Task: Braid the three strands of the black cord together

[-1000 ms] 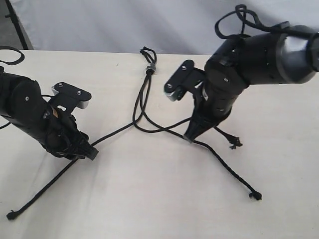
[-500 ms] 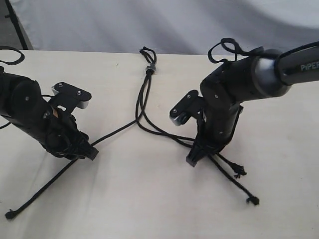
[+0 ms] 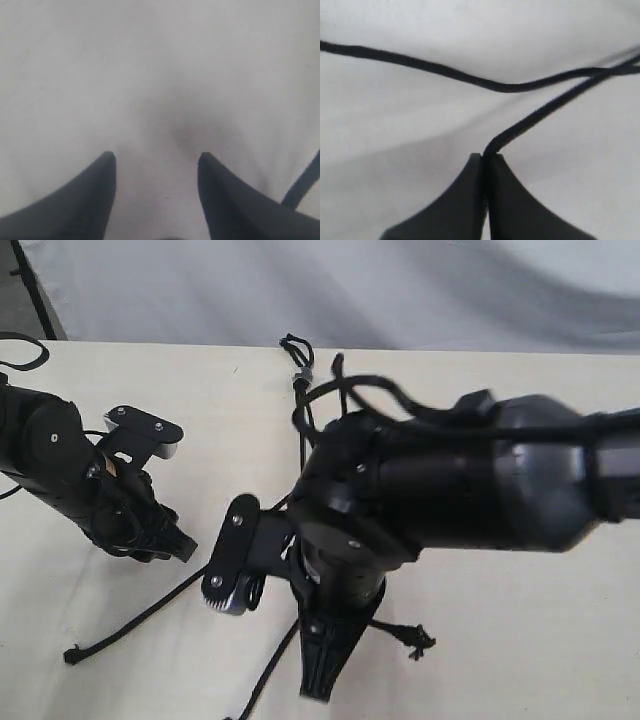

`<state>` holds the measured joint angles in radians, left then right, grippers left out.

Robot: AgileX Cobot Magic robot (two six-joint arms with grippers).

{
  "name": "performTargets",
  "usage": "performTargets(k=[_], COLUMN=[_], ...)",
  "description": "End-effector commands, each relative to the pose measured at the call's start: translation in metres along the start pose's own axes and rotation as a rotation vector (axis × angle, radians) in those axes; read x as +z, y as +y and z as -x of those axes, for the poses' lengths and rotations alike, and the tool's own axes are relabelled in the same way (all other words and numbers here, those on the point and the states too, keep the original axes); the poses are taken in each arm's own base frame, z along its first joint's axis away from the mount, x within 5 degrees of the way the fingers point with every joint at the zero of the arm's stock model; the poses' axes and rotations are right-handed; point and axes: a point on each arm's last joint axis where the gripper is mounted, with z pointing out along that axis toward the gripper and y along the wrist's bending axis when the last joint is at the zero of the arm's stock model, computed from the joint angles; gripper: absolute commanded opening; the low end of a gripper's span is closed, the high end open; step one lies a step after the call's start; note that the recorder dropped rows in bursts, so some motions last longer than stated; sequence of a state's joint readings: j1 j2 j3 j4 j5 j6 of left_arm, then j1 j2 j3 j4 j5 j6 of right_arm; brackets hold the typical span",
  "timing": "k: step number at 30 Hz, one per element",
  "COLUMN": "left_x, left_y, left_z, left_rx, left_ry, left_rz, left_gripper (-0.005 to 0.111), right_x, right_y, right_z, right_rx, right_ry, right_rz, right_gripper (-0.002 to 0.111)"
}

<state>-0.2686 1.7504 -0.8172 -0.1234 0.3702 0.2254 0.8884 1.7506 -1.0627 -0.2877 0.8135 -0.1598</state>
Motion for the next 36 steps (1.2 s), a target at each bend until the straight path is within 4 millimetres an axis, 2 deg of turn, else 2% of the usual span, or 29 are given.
performTargets(k=[1, 5, 10, 16, 23, 24, 26, 30, 33, 35, 36], left_x=[0.001, 0.001, 0.001, 0.001, 0.001, 0.001, 0.001, 0.001, -0.006, -0.017, -0.023], left_y=[0.000, 0.000, 0.000, 0.000, 0.000, 0.000, 0.000, 0.000, -0.005, -0.010, -0.015], left_z=[-0.002, -0.003, -0.004, -0.004, -0.004, -0.004, -0.004, -0.004, -0.007, -0.009, -0.008], left_rx=[-0.014, -0.014, -0.014, -0.014, -0.016, -0.016, -0.018, -0.018, -0.079, -0.102, -0.102], left_ry=[0.007, 0.013, 0.022, 0.022, 0.022, 0.022, 0.022, 0.022, 0.074, 0.111, 0.113], left_rz=[-0.004, -0.005, -0.007, -0.007, -0.008, -0.008, -0.009, -0.009, -0.054, -0.090, -0.107], left_gripper=[0.049, 0.049, 0.049, 0.049, 0.049, 0.049, 0.049, 0.049, 0.049, 0.049, 0.049], right_x=[-0.024, -0.017, 0.012, 0.046, 0.061, 0.062, 0.064, 0.056, 0.029, 0.003, -0.013], right_y=[-0.028, -0.057, -0.086, -0.090, -0.085, -0.085, -0.084, -0.088, -0.095, -0.101, -0.103], right_z=[-0.017, -0.036, -0.067, -0.091, -0.092, -0.092, -0.092, -0.089, -0.089, -0.091, -0.094], right_rx=[0.115, 0.221, 0.359, 0.413, 0.456, 0.463, 0.472, 0.472, 0.454, 0.476, 0.486], right_ry=[-0.028, 0.010, 0.030, 0.048, 0.042, 0.046, 0.051, 0.000, -0.070, -0.134, -0.176], right_rz=[-0.097, -0.109, -0.094, -0.066, -0.057, -0.057, -0.054, -0.078, -0.147, -0.212, -0.256], right_gripper=[-0.001, -0.001, -0.001, -0.001, 0.002, 0.006, 0.021, 0.063, 0.091, 0.104, 0.105])
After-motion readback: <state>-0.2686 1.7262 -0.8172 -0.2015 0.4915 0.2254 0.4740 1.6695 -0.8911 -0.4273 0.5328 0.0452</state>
